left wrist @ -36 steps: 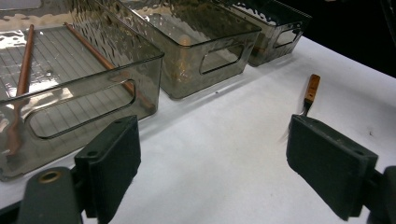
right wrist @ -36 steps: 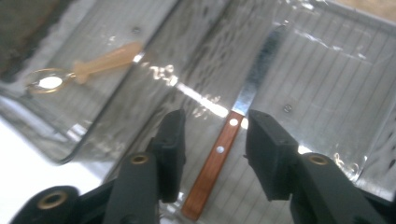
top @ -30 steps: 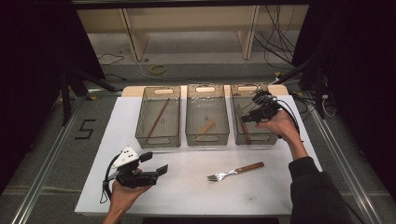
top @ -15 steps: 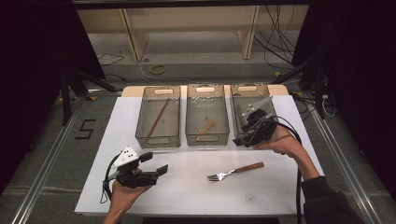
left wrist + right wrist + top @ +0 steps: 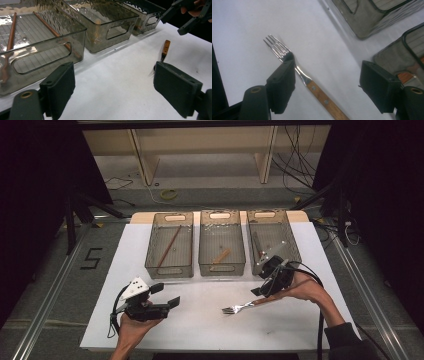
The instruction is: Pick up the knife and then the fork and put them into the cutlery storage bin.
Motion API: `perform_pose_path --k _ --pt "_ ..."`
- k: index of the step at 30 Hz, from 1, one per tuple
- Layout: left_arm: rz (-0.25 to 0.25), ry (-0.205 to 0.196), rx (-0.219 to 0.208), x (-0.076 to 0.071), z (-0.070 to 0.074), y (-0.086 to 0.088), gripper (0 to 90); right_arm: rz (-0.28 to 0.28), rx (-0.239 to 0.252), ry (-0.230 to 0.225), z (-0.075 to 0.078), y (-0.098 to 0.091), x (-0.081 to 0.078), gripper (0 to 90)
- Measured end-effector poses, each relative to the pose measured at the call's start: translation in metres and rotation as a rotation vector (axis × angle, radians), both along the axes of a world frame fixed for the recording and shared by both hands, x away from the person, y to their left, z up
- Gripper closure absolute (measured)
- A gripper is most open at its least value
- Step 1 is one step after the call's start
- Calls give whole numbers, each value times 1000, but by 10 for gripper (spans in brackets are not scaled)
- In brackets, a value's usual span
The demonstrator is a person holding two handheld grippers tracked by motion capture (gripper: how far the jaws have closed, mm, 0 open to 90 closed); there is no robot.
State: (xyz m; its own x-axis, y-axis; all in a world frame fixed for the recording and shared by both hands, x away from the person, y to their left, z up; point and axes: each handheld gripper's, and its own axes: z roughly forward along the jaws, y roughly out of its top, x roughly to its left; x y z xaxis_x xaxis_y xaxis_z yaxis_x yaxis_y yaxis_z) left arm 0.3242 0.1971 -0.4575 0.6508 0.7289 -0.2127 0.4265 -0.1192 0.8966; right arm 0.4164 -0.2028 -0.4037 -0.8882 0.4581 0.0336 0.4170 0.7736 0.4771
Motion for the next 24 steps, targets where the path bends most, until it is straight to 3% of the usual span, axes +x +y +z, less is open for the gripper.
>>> perform_pose_path --k 24 --pt "-3 0 0 0 0 0 169 20 -84 31 -31 -2 -5 349"
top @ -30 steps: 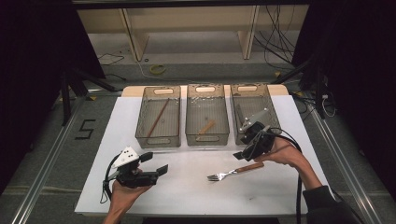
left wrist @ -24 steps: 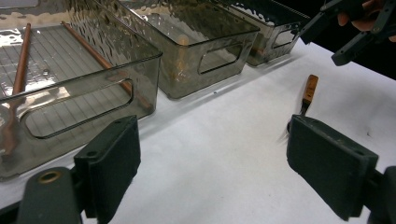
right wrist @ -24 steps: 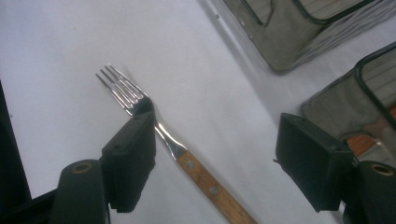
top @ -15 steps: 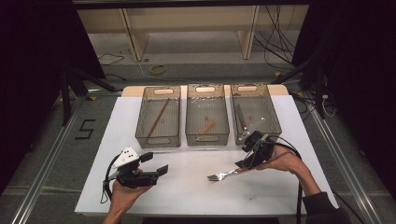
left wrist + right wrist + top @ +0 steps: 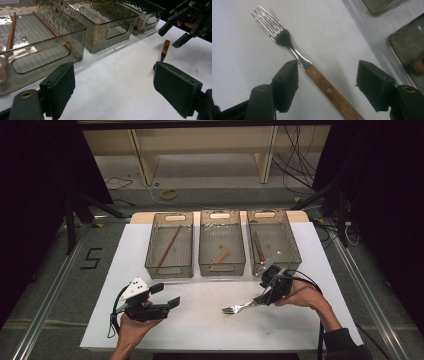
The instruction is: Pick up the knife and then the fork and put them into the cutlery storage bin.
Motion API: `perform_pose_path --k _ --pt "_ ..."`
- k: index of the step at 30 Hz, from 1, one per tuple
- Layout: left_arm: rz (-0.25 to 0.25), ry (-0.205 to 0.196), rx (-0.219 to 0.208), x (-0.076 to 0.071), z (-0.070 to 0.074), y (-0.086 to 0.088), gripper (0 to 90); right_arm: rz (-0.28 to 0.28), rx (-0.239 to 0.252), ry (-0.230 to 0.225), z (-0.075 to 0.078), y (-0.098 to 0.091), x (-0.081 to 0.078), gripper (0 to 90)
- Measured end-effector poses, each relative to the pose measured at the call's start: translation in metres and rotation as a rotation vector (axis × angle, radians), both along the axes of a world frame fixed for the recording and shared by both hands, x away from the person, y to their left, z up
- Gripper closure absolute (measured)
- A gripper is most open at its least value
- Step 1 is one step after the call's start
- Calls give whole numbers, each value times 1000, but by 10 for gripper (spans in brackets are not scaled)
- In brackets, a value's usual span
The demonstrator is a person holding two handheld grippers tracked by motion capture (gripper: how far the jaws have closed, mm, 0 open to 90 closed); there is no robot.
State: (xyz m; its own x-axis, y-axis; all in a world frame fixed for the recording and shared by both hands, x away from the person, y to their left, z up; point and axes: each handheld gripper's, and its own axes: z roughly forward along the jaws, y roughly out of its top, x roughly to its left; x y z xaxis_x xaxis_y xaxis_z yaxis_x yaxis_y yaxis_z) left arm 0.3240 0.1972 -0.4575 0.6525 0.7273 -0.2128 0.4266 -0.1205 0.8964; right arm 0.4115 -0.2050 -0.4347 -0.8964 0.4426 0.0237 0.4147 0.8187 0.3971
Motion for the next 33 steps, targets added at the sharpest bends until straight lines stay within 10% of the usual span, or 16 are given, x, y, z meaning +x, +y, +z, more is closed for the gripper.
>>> perform_pose_path --k 33 --pt "1 -1 -2 -1 0 0 170 43 -111 26 -16 6 -2 424"
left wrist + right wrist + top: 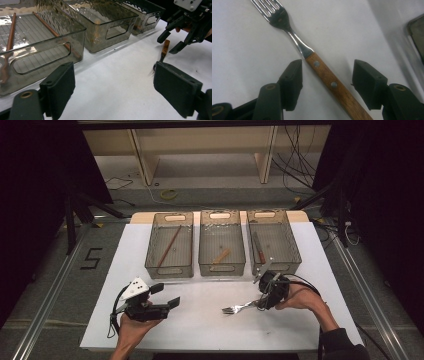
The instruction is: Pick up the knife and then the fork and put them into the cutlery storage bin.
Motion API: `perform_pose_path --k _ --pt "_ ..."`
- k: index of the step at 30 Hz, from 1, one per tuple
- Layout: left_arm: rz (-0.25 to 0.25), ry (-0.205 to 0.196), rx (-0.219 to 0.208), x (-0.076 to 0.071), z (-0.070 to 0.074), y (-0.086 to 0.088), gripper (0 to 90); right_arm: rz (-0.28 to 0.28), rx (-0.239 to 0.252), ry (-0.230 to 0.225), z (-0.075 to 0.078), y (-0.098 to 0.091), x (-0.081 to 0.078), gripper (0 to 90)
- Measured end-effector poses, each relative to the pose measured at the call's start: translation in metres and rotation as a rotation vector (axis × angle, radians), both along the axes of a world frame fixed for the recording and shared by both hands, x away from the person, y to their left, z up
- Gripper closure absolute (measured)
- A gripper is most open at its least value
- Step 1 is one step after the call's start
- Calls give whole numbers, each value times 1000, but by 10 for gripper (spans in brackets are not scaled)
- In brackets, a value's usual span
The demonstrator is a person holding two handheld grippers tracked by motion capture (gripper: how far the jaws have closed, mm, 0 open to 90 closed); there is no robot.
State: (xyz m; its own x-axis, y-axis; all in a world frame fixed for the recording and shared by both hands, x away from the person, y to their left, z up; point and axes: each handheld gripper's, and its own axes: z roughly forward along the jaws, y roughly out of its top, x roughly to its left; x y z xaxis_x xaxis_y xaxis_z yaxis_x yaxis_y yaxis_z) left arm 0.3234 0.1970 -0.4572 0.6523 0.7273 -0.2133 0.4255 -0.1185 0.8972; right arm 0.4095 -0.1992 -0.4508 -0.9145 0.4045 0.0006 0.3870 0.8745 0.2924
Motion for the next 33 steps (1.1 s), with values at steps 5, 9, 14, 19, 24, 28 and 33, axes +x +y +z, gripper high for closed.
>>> perform_pose_path --k 5,9,14,19,24,28,33 --pt "-1 0 1 0 0 0 169 1 -7 5 -3 1 -1 448" --pt "-1 1 1 0 0 0 169 3 -18 10 -4 1 -1 473" --pt "-2 -1 2 0 0 0 169 17 -39 12 -6 1 -1 517" --pt "-3 0 3 0 0 0 170 40 -63 -19 -8 3 -3 556" --pt "-3 0 4 0 0 0 170 57 -81 -18 -8 6 -8 622" --pt "-3 -1 4 0 0 0 170 71 -84 -13 -7 7 -9 662" --pt "-5 -1 9 0 0 0 170 97 -97 -16 -7 9 -12 737"
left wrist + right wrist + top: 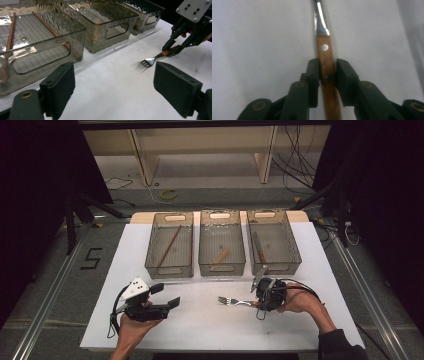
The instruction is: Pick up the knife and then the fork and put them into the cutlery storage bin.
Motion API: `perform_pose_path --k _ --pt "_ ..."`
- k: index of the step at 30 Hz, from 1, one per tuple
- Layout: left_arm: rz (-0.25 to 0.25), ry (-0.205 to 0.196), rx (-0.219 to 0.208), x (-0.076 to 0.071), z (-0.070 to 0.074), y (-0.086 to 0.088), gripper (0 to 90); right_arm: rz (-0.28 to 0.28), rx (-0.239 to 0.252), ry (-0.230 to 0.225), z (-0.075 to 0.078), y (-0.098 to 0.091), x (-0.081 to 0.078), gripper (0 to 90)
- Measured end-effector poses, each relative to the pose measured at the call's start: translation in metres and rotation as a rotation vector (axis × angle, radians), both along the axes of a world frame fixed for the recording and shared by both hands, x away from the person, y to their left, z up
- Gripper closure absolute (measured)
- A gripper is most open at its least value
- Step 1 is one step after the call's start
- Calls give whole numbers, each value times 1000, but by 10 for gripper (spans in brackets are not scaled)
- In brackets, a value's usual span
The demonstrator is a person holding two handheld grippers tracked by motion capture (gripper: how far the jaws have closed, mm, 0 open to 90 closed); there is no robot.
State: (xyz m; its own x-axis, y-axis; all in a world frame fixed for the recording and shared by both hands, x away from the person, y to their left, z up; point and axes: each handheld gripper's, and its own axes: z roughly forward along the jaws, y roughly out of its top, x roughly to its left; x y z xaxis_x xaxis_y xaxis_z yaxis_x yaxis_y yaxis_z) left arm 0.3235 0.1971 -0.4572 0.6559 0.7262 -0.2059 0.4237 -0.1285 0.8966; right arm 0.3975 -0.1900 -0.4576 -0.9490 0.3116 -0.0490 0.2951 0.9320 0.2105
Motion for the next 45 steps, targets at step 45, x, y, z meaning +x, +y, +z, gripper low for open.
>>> perform_pose_path --k 45 --pt "5 1 -7 0 0 0 169 -116 180 31 16 -11 4 774"
